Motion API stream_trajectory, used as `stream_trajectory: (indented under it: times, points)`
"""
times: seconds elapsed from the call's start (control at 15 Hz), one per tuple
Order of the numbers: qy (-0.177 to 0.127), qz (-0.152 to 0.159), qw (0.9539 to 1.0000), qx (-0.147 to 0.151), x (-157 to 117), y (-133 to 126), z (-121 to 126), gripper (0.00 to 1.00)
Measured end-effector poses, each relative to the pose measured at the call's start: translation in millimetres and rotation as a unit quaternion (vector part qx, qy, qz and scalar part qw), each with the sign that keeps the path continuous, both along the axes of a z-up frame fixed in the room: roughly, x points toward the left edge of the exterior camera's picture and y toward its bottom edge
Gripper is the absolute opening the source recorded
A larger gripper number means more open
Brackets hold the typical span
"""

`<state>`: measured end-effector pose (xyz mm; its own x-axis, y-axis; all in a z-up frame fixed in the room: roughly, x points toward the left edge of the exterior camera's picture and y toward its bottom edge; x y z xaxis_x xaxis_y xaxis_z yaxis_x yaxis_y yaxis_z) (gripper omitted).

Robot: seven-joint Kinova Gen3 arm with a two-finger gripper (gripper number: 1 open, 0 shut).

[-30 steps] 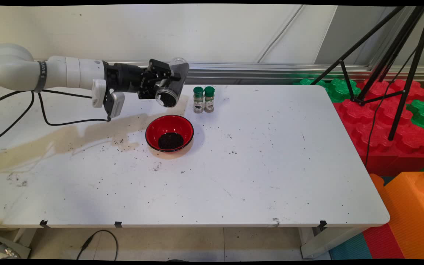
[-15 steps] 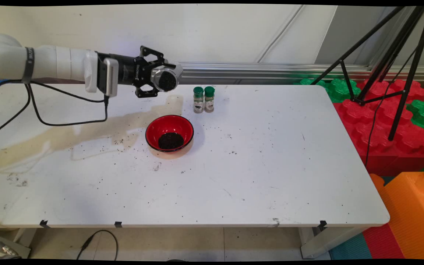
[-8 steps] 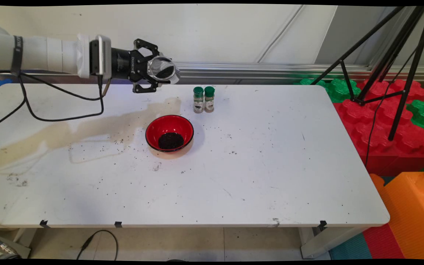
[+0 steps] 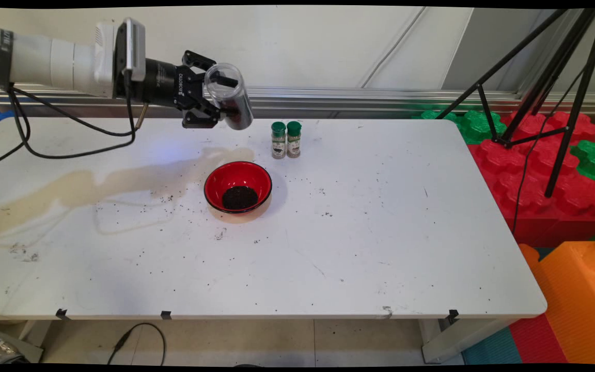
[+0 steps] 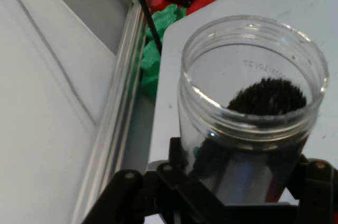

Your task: Pour the black seasoning powder in the red bowl, then place the picked object on the table

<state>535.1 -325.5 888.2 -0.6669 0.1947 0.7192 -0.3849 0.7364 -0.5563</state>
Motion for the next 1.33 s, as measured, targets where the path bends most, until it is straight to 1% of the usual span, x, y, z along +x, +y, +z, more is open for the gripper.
stream_trajectory:
  times: [0.13, 0.47, 0.73, 0.8, 0.93, 1.13, 1.33]
  points:
    - [0.025, 0.007, 0.9993, 0.029, -2.8, 2.1, 6.4, 0.00]
    - [0.063, 0.006, 0.9949, 0.079, -11.9, 5.9, 16.4, 0.00]
    - [0.091, -0.005, 0.9881, 0.124, -23.4, 10.3, 23.2, 0.00]
    - [0.098, -0.010, 0.9856, 0.137, -27.5, 11.9, 24.4, 0.00]
    - [0.107, -0.020, 0.9821, 0.154, -34.1, 15.4, 25.3, 0.00]
    - [0.115, -0.032, 0.9780, 0.171, -42.1, 18.9, 23.5, 0.00]
    - [0.122, -0.048, 0.9721, 0.194, -53.6, 25.5, 16.0, 0.00]
